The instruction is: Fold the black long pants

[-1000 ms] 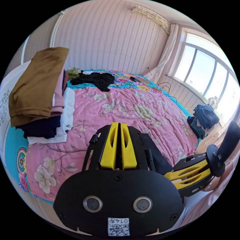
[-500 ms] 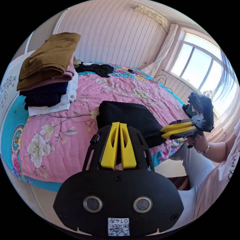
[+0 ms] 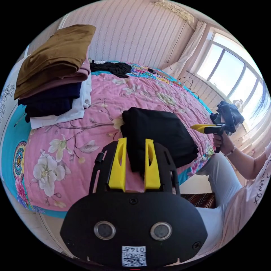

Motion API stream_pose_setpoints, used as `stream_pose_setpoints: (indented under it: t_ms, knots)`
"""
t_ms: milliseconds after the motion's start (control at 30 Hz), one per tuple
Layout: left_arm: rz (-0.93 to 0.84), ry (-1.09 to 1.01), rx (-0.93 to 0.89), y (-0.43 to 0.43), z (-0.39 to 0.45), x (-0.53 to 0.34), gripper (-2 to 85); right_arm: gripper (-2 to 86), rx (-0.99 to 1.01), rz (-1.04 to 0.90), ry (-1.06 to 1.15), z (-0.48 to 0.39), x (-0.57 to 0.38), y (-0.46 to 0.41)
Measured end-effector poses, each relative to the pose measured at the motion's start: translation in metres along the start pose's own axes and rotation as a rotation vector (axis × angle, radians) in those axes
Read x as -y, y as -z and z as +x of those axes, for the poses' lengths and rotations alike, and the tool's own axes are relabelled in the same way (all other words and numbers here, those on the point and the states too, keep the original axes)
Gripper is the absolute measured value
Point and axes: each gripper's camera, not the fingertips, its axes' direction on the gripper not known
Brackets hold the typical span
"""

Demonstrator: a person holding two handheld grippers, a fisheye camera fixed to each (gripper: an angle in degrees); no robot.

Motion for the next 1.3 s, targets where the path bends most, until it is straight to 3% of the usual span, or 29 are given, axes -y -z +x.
stream_pose_setpoints:
  t_ms: [133,233,433,533,633,900,1100,1167,1300]
  knots:
    - [-0.149,0.068,-0.091,-0.035,-0.011,0.004,16.8,17.3,0.063,-0.048,-0.098,0.045,0.000,-0.011]
    - [-0.169,0.057,-0.040,-0.047,0.001,0.004,17.6,17.1,0.175,-0.044,-0.123,0.063,-0.003,-0.015]
    - [-0.074,0.084,-0.064,-0.047,0.018,-0.008,6.2,9.8,0.277,-0.036,-0.152,0.097,-0.009,0.001]
    - [-0.048,0.117,-0.082,-0.045,0.029,-0.017,4.9,5.0,0.375,-0.032,-0.104,0.108,-0.014,0.024]
    - [-0.052,0.115,-0.107,-0.041,0.058,-0.025,4.8,3.8,0.338,-0.032,-0.027,0.104,-0.025,0.060]
    - [0.025,0.002,-0.329,-0.054,0.218,-0.037,4.7,2.9,0.094,-0.009,0.183,0.106,-0.100,0.250]
    - [0.093,-0.194,-0.581,-0.107,0.404,0.015,4.7,2.6,-0.199,0.040,0.145,0.161,-0.175,0.455]
    - [0.145,-0.323,-0.615,-0.122,0.483,0.041,4.7,2.7,-0.274,0.082,0.107,0.180,-0.198,0.519]
    - [0.174,-0.362,-0.641,-0.154,0.560,0.064,4.6,2.5,-0.314,0.163,0.046,0.229,-0.239,0.628]
